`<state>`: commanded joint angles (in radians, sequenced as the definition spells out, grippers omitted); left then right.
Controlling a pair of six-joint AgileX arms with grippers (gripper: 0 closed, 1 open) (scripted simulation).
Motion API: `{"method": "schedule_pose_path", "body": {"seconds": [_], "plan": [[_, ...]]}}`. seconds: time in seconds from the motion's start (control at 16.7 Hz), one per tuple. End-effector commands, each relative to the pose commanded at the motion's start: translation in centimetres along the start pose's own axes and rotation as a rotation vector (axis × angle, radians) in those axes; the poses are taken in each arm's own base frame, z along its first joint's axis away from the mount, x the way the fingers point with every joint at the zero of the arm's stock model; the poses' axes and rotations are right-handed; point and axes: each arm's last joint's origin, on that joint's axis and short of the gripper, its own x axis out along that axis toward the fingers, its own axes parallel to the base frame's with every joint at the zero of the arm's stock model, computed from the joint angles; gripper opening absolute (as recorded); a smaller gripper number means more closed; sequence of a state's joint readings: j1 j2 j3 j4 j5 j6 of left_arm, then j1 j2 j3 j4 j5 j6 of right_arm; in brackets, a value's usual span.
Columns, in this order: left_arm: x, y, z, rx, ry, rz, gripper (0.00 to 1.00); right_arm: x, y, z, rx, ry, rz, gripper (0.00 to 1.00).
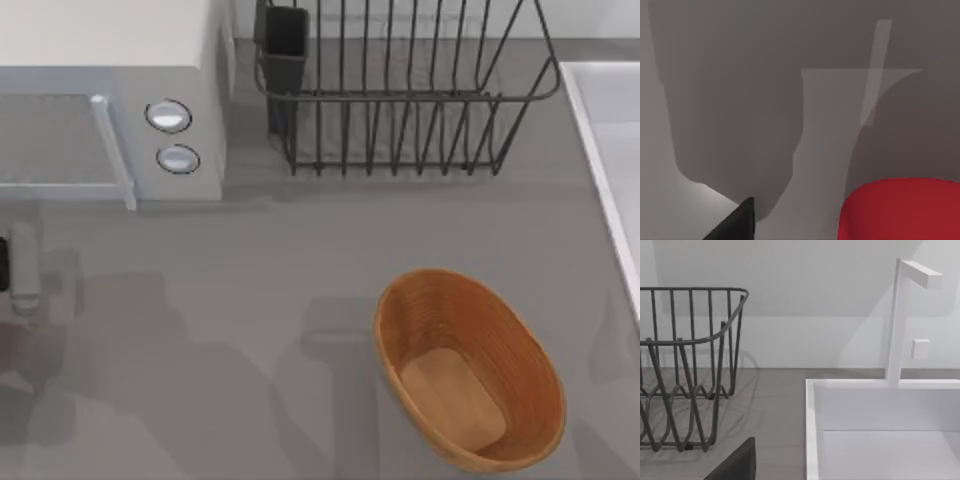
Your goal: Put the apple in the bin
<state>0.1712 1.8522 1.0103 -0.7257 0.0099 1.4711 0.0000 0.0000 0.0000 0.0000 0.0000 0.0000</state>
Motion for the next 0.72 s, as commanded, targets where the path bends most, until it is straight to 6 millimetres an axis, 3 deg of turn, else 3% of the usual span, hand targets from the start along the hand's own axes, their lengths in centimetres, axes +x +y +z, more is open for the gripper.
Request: {"method": "schedule_pose_path", "body": {"seconds": [0.3,0.72], "plan": [[0.54,-0.11,-0.02,0.000,0.000,-0.004,1.00,0.00,0.00,0.00,0.000,0.000,0.000,1.00],[0.54,-0.11,-0.02,0.000,0.000,-0.004,0.47,0.00,0.00,0.00,0.000,0.000,0.000,1.00]]}}
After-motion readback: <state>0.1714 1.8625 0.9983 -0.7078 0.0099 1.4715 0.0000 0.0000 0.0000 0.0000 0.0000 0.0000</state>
